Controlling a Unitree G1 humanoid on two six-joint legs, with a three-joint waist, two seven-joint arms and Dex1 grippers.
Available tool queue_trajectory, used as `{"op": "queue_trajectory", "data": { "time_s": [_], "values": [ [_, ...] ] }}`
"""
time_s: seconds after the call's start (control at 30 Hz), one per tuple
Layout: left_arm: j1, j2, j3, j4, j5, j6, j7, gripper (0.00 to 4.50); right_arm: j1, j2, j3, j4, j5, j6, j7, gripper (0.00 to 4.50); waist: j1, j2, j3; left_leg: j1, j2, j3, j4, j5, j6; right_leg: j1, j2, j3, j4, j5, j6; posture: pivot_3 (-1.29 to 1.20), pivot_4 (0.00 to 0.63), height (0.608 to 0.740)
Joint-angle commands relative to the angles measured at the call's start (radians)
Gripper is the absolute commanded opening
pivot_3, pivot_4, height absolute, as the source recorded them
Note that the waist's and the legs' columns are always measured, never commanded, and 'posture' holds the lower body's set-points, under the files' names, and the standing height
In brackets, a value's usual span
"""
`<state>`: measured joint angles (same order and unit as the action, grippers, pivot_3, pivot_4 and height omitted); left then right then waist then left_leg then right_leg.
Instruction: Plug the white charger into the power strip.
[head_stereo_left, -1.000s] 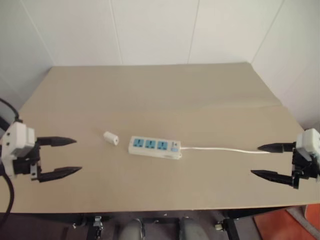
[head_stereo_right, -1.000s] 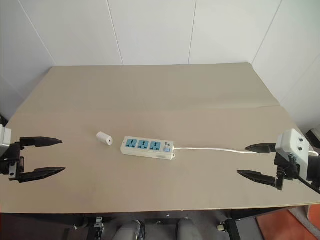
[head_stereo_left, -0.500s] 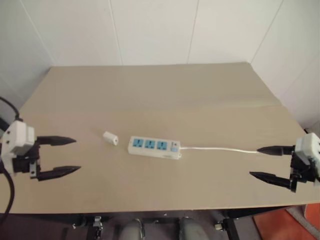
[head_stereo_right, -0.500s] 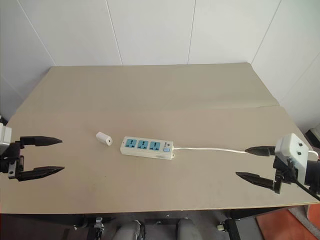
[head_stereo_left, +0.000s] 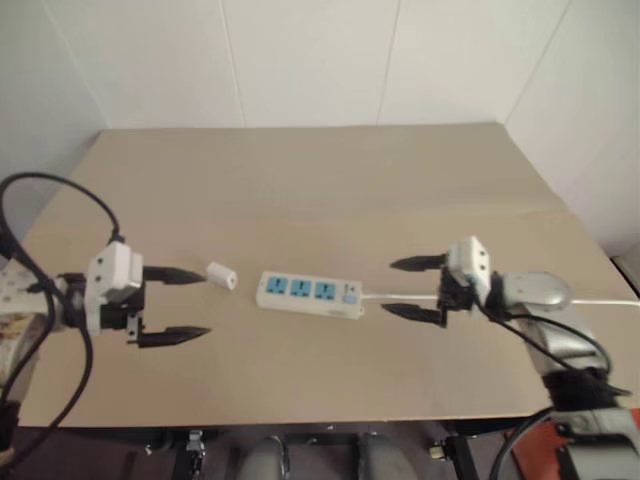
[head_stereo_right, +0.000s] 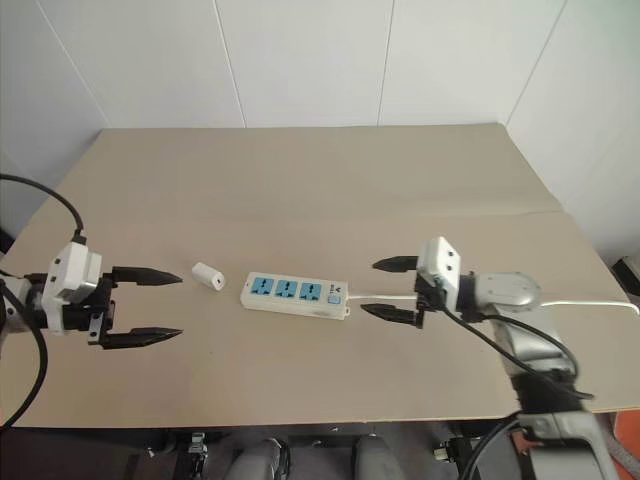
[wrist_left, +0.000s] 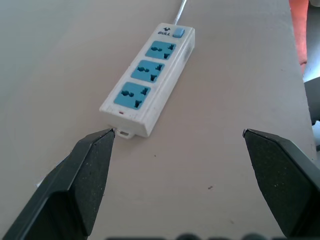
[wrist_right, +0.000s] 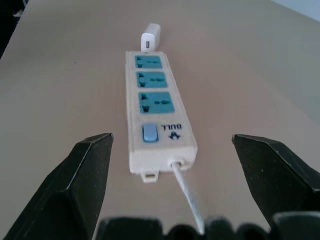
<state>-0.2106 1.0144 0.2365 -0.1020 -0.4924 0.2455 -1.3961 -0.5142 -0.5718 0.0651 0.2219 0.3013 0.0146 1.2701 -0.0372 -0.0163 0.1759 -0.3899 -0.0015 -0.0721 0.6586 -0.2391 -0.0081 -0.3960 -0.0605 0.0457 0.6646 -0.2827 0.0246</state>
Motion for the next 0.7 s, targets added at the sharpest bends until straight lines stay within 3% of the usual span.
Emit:
{"op": "queue_trajectory", "data": {
  "time_s": [0.03,0.43,0.7],
  "values": [
    [-0.025,0.0,-0.028,-0.002,0.016,-0.025,-0.005,4.5,-0.057,0.047,0.04,0.118,-0.045,-0.108,0.019,4.48,-0.002,0.0,0.0,0.0,0.0,0.0,0.0,0.0,0.0,0.0,0.0,0.0,0.0,0.0,0.0,0.0,0.15,0.74],
    [-0.081,-0.047,-0.125,-0.024,0.039,-0.039,0.017,4.5,-0.201,0.19,0.074,0.479,-0.117,-0.273,0.028,4.48,-0.007,0.0,0.0,0.001,0.0,0.001,0.0,0.0,0.0,-0.001,0.001,0.0,0.002,0.0,0.0,0.0,0.15,0.74],
    [-0.051,-0.035,-0.113,-0.039,0.036,-0.038,0.016,4.5,-0.218,0.202,0.066,0.551,-0.114,-0.296,0.079,4.48,-0.009,0.0,0.0,0.001,0.0,0.001,0.0,0.0,0.0,-0.002,0.001,0.001,0.003,0.0,0.0,0.0,0.15,0.74]
  ]
}}
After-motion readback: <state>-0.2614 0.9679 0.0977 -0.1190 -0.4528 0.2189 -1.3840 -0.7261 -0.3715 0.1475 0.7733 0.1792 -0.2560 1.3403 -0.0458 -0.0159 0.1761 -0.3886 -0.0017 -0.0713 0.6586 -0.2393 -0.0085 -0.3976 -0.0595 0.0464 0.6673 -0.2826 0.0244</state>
